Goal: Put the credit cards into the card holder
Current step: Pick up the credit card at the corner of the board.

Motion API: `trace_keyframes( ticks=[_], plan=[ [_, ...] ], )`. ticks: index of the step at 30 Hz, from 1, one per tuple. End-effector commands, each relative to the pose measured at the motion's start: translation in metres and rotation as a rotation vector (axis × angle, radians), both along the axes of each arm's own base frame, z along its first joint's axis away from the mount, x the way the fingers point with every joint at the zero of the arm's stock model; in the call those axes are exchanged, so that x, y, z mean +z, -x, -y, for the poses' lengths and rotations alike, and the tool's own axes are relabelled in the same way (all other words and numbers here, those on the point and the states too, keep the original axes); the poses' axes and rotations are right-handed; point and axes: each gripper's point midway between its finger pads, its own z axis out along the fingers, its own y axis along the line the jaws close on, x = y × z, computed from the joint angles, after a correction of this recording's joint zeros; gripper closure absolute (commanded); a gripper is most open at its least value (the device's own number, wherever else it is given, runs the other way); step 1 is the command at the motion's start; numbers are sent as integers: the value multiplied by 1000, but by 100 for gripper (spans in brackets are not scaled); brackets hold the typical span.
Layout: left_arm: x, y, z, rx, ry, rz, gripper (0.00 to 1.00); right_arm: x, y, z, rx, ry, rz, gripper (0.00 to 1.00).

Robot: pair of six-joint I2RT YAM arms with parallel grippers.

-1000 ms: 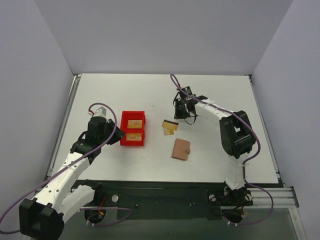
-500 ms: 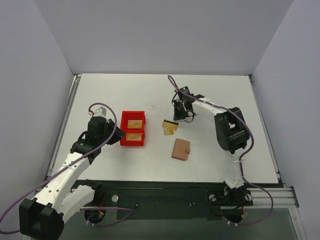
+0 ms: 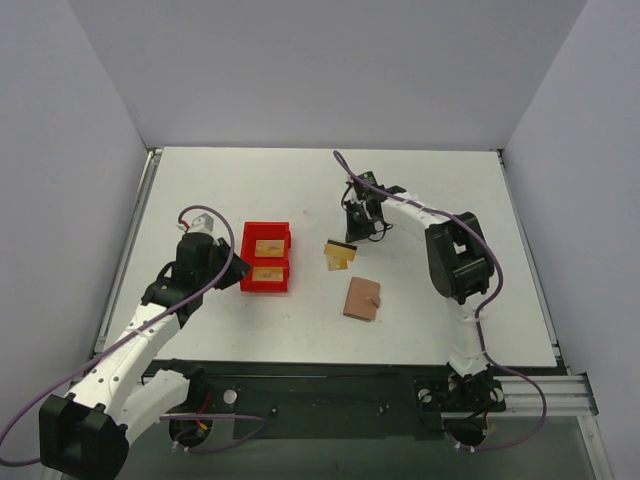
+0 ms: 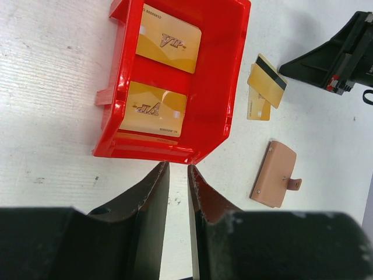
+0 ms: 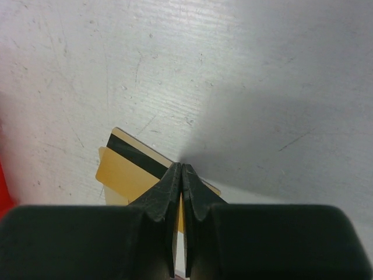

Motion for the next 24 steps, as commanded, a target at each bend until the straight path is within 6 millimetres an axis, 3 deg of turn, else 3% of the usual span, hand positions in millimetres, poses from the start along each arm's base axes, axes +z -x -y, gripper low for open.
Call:
trace_keyframes(
  ticks=[1, 9, 24],
  plan=[
    [13, -8, 5, -14, 20, 57, 71, -6, 10, -2, 27, 12, -62, 100],
    [13, -8, 6, -20, 21, 57, 71, -6, 23, -12, 70, 20, -85, 100],
    [10, -6, 5, -23, 20, 54, 71, -20, 72, -39, 197, 65, -136, 100]
  ],
)
